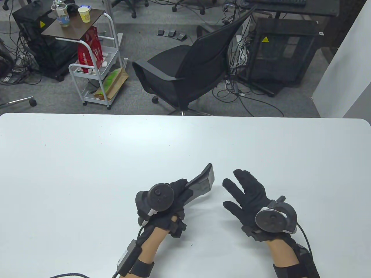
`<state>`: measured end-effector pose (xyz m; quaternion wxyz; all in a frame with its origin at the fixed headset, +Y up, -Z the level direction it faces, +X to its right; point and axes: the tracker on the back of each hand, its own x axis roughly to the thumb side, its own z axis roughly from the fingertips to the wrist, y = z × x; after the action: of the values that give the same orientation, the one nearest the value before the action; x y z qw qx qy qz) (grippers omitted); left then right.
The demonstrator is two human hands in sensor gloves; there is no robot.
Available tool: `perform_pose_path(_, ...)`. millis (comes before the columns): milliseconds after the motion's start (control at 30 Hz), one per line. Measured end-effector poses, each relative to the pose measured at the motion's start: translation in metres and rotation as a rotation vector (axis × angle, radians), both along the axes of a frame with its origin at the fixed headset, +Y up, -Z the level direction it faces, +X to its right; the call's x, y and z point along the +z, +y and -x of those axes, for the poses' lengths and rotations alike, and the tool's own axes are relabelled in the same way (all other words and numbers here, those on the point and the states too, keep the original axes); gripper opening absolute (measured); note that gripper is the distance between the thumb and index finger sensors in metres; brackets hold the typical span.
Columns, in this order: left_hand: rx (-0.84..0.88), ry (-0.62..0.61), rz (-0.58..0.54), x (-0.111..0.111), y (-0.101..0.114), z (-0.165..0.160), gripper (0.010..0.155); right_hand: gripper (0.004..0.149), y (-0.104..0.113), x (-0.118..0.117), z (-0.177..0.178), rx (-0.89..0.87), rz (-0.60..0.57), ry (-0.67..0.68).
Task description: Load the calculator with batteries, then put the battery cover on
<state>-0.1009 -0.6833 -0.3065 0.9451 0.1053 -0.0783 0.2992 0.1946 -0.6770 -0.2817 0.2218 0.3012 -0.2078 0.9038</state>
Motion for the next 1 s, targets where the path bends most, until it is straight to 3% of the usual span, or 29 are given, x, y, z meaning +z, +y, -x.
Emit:
perform_pose_path(267, -0.268, 0.235, -0.130, -0.001, -0.003, 0.013, 0.054, 0.072, -0.008, -0.007, -0.004, -0.003, 0.104, -0.029)
perform_pose_path(533, -0.468, 0.440, -0.146, -0.006, -0.012, 0.029, 0.055, 0.074, -0.014, -0.011, -0.008, 0.008, 0.150, -0.072)
perform_pose_path(1000, -0.648, 0.552, 0.007, -0.020, -0.036, 0.042, 0.056, 0.075, -0.016, -0.013, -0.009, 0.014, 0.192, -0.079)
